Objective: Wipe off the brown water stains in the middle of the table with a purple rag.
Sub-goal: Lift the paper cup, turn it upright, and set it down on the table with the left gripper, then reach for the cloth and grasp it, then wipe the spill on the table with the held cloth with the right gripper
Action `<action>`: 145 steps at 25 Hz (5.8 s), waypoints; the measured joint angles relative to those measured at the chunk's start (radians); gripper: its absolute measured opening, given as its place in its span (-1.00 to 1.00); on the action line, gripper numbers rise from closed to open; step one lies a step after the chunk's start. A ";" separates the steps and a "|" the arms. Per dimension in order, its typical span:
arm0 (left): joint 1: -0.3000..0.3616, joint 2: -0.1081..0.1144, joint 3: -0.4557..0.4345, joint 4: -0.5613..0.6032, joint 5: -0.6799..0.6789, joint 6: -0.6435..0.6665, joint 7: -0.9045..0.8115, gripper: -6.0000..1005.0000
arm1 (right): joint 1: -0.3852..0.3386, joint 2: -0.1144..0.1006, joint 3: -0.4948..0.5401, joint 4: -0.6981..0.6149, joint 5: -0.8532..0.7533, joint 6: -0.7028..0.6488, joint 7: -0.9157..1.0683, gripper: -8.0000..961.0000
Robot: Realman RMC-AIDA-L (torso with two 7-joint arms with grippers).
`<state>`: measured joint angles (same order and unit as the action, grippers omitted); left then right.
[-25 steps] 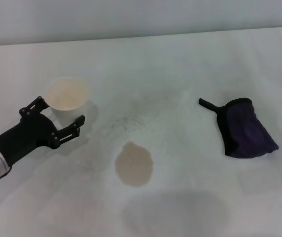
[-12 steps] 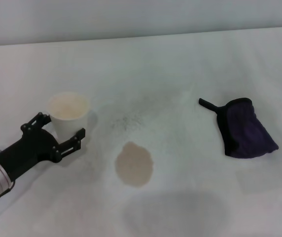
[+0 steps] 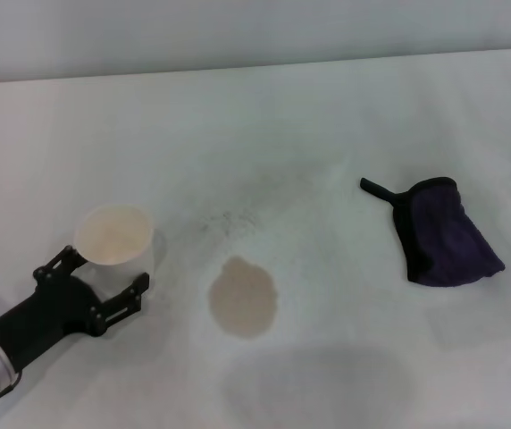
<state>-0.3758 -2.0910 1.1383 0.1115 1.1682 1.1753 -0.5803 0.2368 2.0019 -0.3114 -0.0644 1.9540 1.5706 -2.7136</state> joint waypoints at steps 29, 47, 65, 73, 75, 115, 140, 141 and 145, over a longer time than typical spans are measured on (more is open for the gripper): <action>0.266 0.004 -0.012 -0.016 -0.313 0.295 0.220 0.74 | 0.007 0.000 -0.067 -0.025 -0.003 -0.024 0.073 0.78; 0.192 0.015 -0.011 -0.021 -0.501 0.315 0.180 0.74 | 0.076 -0.003 -0.485 -0.864 -0.596 -0.336 1.451 0.78; 0.190 0.017 -0.013 -0.013 -0.519 0.313 0.187 0.74 | 0.267 0.011 -0.961 -1.384 -1.568 0.062 2.290 0.66; 0.189 0.018 -0.012 -0.003 -0.516 0.312 0.189 0.74 | 0.313 0.013 -1.092 -1.262 -1.568 -0.026 2.378 0.51; 0.189 0.018 -0.012 -0.003 -0.515 0.312 0.189 0.74 | 0.326 0.014 -1.094 -1.217 -1.571 -0.050 2.381 0.50; 0.166 0.020 -0.011 -0.001 -0.517 0.298 0.242 0.74 | 0.506 0.022 -1.262 -0.938 -1.518 -0.176 2.445 -0.70; 0.176 0.019 -0.005 -0.002 -0.510 0.303 0.260 0.74 | 0.655 0.026 -1.901 -1.094 -0.998 -0.394 2.622 -0.79; 0.176 0.019 -0.004 -0.002 -0.510 0.304 0.262 0.74 | 0.661 0.026 -1.912 -1.088 -0.982 -0.410 2.616 -0.79; 0.177 0.017 -0.003 -0.003 -0.509 0.305 0.265 0.74 | 0.687 0.026 -1.919 -1.052 -0.983 -0.439 2.613 -0.78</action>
<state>-0.1988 -2.0738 1.1358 0.1089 0.6594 1.4805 -0.3156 0.9242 2.0280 -2.2306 -1.1162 0.9708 1.1315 -0.1009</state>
